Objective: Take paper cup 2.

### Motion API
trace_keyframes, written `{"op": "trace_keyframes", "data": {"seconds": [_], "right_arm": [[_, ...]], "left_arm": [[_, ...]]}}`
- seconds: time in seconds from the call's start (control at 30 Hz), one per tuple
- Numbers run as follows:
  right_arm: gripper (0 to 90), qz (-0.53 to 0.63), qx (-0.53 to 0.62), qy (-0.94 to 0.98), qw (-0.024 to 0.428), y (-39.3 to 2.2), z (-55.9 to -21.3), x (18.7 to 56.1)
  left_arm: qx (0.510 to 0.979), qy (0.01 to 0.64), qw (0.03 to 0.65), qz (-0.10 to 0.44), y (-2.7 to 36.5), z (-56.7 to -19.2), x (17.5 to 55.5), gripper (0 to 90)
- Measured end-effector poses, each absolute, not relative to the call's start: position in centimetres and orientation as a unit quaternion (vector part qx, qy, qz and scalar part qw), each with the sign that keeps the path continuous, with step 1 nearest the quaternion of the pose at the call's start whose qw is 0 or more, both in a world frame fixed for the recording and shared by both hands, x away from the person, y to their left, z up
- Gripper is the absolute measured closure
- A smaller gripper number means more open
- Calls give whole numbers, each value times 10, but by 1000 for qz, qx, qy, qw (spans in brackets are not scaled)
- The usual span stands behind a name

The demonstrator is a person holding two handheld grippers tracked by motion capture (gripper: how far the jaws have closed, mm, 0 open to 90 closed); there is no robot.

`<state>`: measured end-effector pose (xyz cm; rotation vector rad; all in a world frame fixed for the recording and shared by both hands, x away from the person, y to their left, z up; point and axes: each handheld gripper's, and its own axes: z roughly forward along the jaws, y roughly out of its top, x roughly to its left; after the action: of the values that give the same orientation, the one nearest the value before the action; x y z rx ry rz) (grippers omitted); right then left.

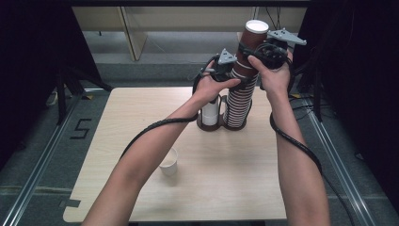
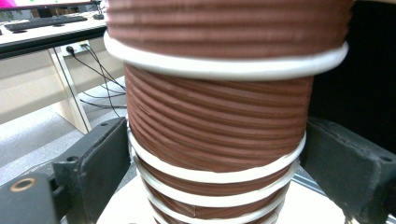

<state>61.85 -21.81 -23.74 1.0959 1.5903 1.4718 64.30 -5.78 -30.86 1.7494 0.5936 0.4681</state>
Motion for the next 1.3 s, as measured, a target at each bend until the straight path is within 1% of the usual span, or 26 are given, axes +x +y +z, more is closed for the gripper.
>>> {"op": "trace_keyframes", "data": {"seconds": [0.37, 0.47, 0.83, 0.93, 0.97, 1.1, 1.3], "right_arm": [[221, 578, 410, 604, 364, -220, -219, 614], [222, 582, 405, 601, 369, -221, -215, 612], [222, 607, 392, 583, 371, -228, -194, 599], [222, 611, 387, 580, 375, -230, -190, 595], [222, 614, 386, 578, 374, -230, -188, 593], [222, 617, 378, 576, 381, -231, -181, 588], [222, 614, 376, 575, 387, -236, -182, 577]], "left_arm": [[747, 256, 580, 201, -58, -309, 643, 85], [754, 250, 573, 204, -57, -308, 644, 85], [757, 245, 573, 195, -54, -307, 643, 79], [758, 244, 572, 198, -50, -306, 642, 63], [752, 249, 578, 197, -49, -306, 641, 63], [756, 243, 574, 203, -41, -301, 637, 64], [754, 246, 575, 198, -28, -296, 624, 84]]}}
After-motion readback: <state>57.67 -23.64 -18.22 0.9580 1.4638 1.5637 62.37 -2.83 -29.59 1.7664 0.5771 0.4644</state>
